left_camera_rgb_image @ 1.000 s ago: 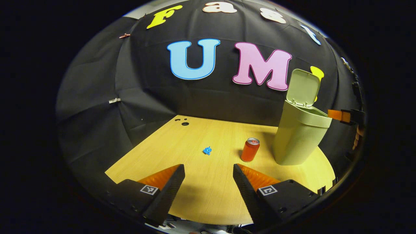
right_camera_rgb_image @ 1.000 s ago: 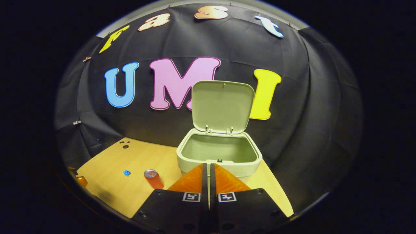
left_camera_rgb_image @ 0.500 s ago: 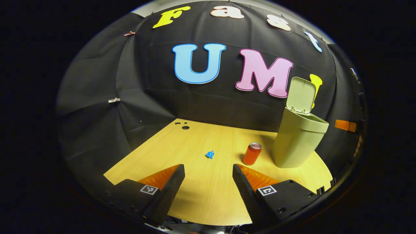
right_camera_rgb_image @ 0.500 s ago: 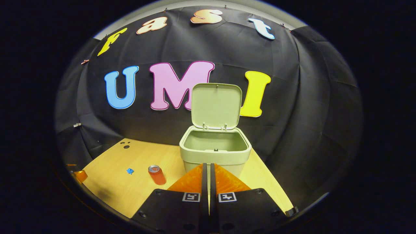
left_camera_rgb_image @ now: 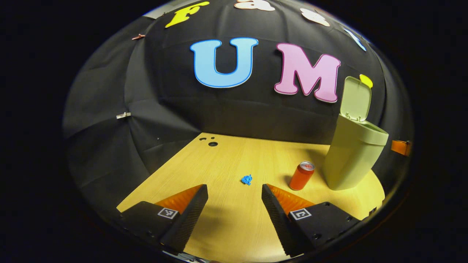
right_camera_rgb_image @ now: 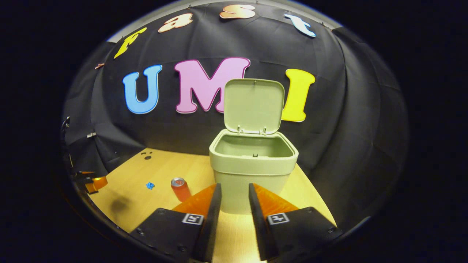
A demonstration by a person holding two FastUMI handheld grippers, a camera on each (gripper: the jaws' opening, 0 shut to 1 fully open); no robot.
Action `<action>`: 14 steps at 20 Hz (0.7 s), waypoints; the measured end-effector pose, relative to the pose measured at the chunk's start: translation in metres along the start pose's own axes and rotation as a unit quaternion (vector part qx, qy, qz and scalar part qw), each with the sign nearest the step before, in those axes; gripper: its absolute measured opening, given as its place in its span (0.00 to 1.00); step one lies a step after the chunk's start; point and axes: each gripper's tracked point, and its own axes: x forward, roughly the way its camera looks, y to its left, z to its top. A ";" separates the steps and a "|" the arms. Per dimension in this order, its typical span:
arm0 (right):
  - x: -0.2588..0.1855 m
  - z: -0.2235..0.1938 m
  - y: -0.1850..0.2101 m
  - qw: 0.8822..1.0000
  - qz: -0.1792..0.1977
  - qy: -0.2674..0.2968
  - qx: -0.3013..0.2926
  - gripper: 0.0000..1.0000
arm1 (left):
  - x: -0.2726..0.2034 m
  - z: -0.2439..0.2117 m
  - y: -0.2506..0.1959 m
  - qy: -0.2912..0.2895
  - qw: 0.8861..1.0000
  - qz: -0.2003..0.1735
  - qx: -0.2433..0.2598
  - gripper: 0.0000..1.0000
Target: Press the lid of the desktop garbage bin to open it, pick up the crumpled paper on the desktop and throw it into the bin, then pick up the pop can on the desktop and drop it into the bin, and finally close the garbage bin lid.
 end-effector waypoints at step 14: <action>0.042 -0.086 0.025 0.991 0.050 0.122 -0.005 0.99 | 0.155 -0.043 -0.025 0.118 0.992 -0.032 0.002 0.95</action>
